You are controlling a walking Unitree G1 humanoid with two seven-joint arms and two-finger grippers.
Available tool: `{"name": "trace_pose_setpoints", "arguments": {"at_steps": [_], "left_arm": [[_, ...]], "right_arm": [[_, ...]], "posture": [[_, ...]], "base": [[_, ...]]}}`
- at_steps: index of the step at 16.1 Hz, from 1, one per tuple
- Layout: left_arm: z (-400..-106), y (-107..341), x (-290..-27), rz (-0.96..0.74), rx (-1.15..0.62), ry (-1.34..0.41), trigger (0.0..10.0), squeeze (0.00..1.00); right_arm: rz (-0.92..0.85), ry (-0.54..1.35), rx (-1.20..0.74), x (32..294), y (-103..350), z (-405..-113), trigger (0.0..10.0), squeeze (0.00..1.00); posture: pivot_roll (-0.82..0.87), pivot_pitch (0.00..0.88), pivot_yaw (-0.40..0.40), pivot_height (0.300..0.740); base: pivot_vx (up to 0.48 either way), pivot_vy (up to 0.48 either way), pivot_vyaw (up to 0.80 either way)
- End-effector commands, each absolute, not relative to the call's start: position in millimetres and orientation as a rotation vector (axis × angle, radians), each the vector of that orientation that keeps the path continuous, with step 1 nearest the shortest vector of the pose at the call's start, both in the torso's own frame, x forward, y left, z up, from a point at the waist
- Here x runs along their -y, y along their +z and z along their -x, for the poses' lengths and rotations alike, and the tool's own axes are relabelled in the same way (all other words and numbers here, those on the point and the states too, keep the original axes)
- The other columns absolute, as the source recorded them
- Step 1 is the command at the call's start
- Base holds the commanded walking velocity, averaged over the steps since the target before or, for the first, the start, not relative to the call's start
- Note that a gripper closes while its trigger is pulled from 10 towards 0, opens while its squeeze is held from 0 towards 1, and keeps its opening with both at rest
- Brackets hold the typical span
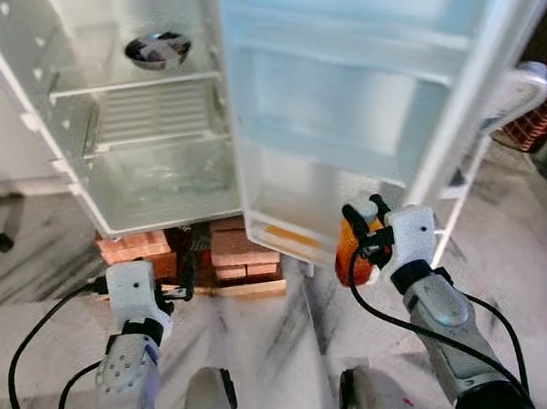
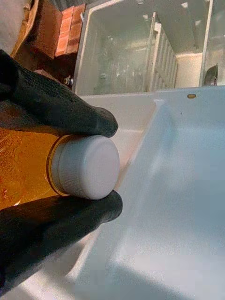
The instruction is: Restocking fridge
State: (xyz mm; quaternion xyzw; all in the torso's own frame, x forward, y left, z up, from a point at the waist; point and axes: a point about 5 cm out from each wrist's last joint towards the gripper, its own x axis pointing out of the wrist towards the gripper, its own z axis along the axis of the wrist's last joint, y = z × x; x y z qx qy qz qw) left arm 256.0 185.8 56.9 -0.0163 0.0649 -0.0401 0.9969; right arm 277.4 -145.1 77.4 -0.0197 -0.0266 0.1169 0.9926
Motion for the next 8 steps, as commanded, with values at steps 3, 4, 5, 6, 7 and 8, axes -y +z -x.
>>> {"name": "trace_pose_setpoints", "arguments": {"at_steps": [3, 4, 5, 6, 7, 8], "left_arm": [[-254.4, 55.7, -185.9, 0.025, -0.133, -0.094, 10.0, 0.00], [-254.3, 55.7, -185.6, 0.026, -0.132, -0.094, 10.0, 0.00], [-254.2, 55.7, -185.5, 0.027, -0.132, -0.094, 10.0, 0.00], [-254.2, 55.7, -185.4, 0.029, -0.131, -0.094, 10.0, 0.00], [-254.2, 55.5, -185.2, 0.028, -0.132, -0.097, 10.0, 0.00], [-254.4, 55.5, -185.0, 0.029, -0.133, -0.100, 10.0, 0.00]], "right_arm": [[0.043, 0.229, 0.082, 149.1, 82.7, -278.5, 10.0, 0.00], [0.043, 0.231, 0.080, 148.7, 82.4, -278.2, 10.0, 0.00], [0.040, 0.234, 0.080, 148.2, 82.2, -278.0, 10.0, 0.00], [0.029, 0.244, 0.078, 147.1, 82.0, -278.0, 10.0, 0.00], [0.019, 0.260, 0.078, 145.1, 82.0, -277.7, 10.0, 0.00], [0.015, 0.279, 0.079, 142.7, 82.4, -276.9, 10.0, 0.00]], "posture": [[0.09, 0.083, -0.053, 0.650], [0.09, 0.085, -0.052, 0.650], [0.09, 0.085, -0.052, 0.650], [0.09, 0.085, -0.050, 0.650], [0.09, 0.084, -0.048, 0.650], [0.09, 0.084, -0.048, 0.650]], "base": [[0.347, 0.000, 0.00], [0.337, 0.000, 0.00], [0.337, 0.000, 0.00], [0.330, 0.000, 0.00], [0.315, 0.000, 0.00], [0.277, 0.000, 0.00]]}}
